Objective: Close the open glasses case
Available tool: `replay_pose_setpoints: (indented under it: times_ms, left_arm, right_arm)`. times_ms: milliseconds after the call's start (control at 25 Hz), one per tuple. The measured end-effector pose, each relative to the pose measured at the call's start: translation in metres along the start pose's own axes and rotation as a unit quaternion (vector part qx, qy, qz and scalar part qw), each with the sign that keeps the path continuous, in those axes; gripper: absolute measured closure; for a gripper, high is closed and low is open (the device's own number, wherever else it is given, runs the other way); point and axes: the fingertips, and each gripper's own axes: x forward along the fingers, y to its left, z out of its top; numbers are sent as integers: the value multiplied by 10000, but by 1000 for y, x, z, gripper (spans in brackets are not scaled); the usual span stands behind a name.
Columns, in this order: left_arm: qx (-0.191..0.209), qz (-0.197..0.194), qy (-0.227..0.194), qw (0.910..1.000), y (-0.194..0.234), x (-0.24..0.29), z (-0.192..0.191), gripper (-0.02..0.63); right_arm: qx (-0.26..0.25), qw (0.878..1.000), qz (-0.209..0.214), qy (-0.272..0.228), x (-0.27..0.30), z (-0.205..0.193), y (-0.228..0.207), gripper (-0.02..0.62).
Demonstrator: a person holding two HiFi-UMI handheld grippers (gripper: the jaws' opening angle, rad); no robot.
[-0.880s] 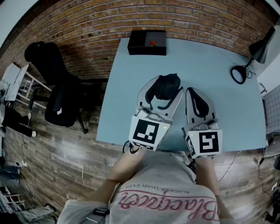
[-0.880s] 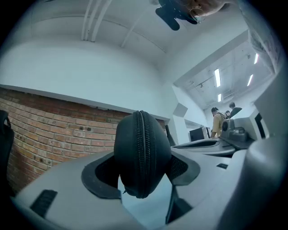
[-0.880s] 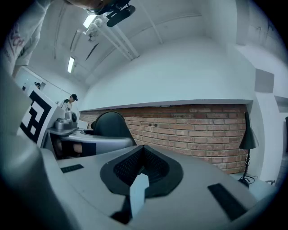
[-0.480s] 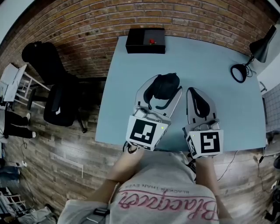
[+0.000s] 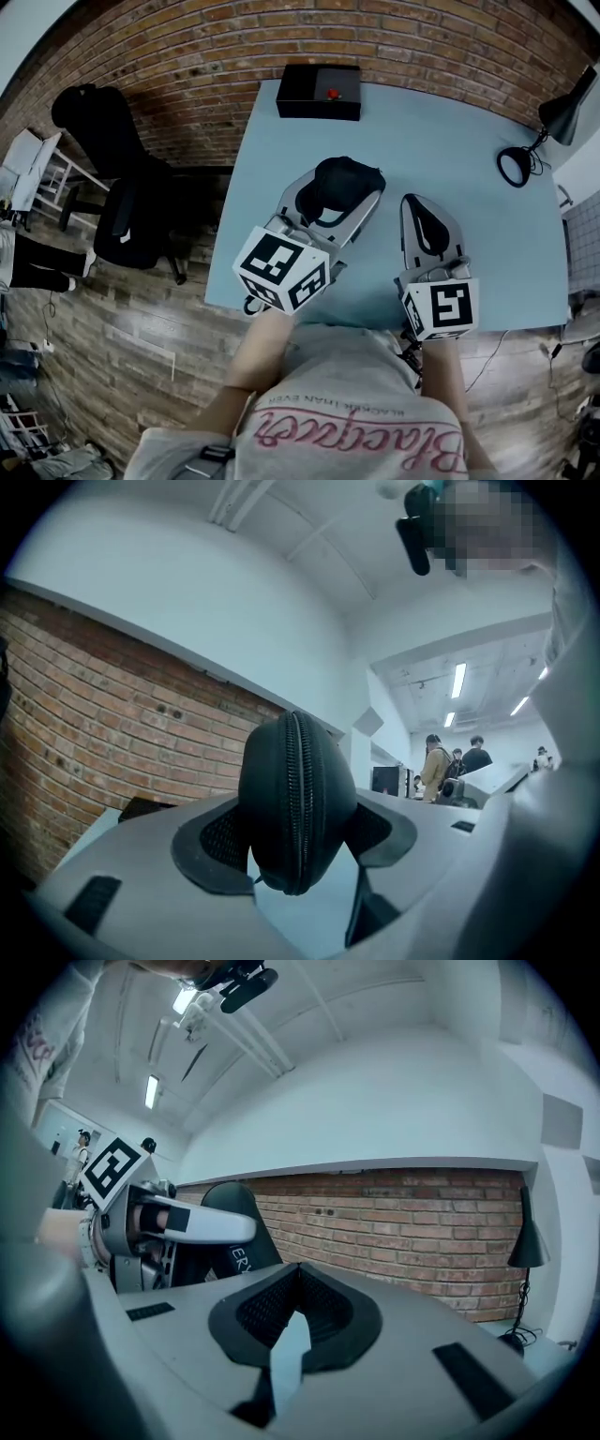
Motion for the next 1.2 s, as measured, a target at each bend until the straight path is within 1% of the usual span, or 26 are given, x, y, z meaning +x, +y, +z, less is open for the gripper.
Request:
replay_pose_setpoints:
  times_ms: [120, 200, 360, 520, 600, 680, 800, 880, 960, 1040, 1120, 1160, 1200]
  left_arm:
    - [-322, -380, 145, 9987, -2, -2, 1, 333]
    - [-382, -644, 257, 9969, -5, -2, 3, 332]
    - [-89, -1028, 523, 9933, -12, -3, 11, 333]
    - [118, -1310, 641, 9892, -21, -5, 17, 332]
    - [153, -1470, 689, 9866, -28, -6, 17, 332]
    - [134, -1656, 744, 9833, -33, -7, 17, 333]
    - [115, -1916, 908, 9772, -38, -12, 15, 333]
    - [124, -2071, 1051, 9726, -38, -16, 12, 333]
    - [50, -2249, 1136, 9677, -39, -19, 11, 333]
    - [-118, -2428, 1166, 9630, -40, -22, 12, 333]
    - [-304, -2507, 1177, 9604, -40, -23, 13, 333]
    - [-405, -2509, 1160, 9602, -38, -23, 14, 332]
    - [-538, -2505, 1114, 9602, -35, -24, 15, 333]
  right_arm:
    - [-288, 9994, 169, 84, 1, -5, 0, 578]
    - [-468, 9984, 290, 106, 3, -7, 0, 578]
    - [-882, 9948, 427, 278, 3, -14, -4, 578]
    - [-1266, 9888, 641, 453, 7, -26, -4, 572]
    - [-1538, 9835, 798, 525, 8, -32, 0, 548]
    - [-1942, 9751, 909, 571, 10, -38, 4, 526]
    - [-2466, 9627, 978, 539, 11, -42, 13, 523]
    - [-2685, 9562, 1060, 491, 11, -40, 19, 525]
    - [-2801, 9518, 1168, 449, 12, -38, 24, 525]
    - [-2904, 9476, 1265, 404, 13, -38, 28, 525]
    - [-3013, 9439, 1314, 335, 13, -36, 30, 528]
    - [-3044, 9432, 1305, 278, 12, -34, 30, 561]
    - [-3040, 9436, 1297, 217, 11, -31, 29, 574]
